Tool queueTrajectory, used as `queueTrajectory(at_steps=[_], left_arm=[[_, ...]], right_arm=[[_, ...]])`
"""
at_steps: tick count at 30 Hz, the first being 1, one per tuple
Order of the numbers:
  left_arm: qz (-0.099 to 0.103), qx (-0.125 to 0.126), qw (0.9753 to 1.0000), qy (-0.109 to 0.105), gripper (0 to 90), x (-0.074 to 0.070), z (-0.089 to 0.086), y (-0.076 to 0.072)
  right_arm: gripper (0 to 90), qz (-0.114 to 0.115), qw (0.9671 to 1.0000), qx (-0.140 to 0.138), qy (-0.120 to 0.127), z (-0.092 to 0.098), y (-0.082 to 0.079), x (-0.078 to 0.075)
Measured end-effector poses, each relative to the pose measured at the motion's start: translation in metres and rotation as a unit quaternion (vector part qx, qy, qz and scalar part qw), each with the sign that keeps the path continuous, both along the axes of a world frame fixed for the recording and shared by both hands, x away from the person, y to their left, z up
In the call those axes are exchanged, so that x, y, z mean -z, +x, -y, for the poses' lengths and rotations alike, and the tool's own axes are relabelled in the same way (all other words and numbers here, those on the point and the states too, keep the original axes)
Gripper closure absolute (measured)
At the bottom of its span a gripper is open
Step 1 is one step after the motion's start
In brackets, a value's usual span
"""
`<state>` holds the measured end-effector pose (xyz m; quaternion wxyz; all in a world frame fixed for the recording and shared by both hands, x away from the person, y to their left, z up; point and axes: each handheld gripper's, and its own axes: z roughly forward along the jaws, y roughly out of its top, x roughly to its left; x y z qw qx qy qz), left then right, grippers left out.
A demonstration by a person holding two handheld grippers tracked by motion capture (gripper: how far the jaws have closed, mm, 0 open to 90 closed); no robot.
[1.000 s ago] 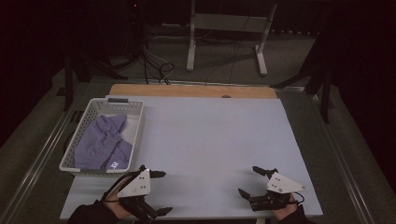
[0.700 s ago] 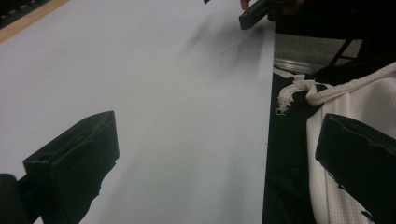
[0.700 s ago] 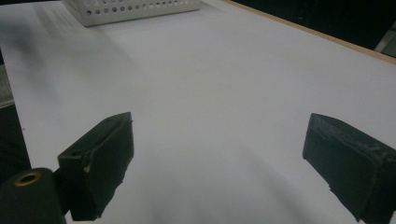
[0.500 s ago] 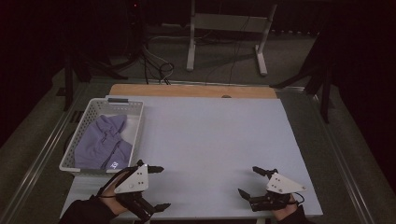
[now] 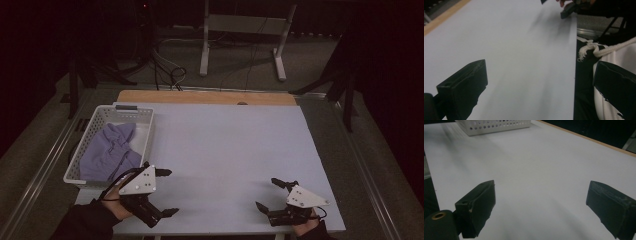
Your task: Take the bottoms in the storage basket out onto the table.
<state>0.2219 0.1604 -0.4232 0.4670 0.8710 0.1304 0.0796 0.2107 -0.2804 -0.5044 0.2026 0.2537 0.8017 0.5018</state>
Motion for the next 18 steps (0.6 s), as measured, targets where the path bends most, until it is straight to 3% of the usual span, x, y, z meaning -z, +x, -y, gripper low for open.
queueTrajectory(at_steps=[10,18], left_arm=[[0.001,-0.018,0.9998,0.013,0.3,-0.01,-0.011,0.01],[0.003,-0.045,0.9989,0.012,0.3,-0.018,-0.03,0.02]], right_arm=[[8.9,-0.004,1.0,0.006,0.006,0.002,0.0,0.0],[8.9,0.001,1.0,0.009,0.001,0.002,0.0,0.0]])
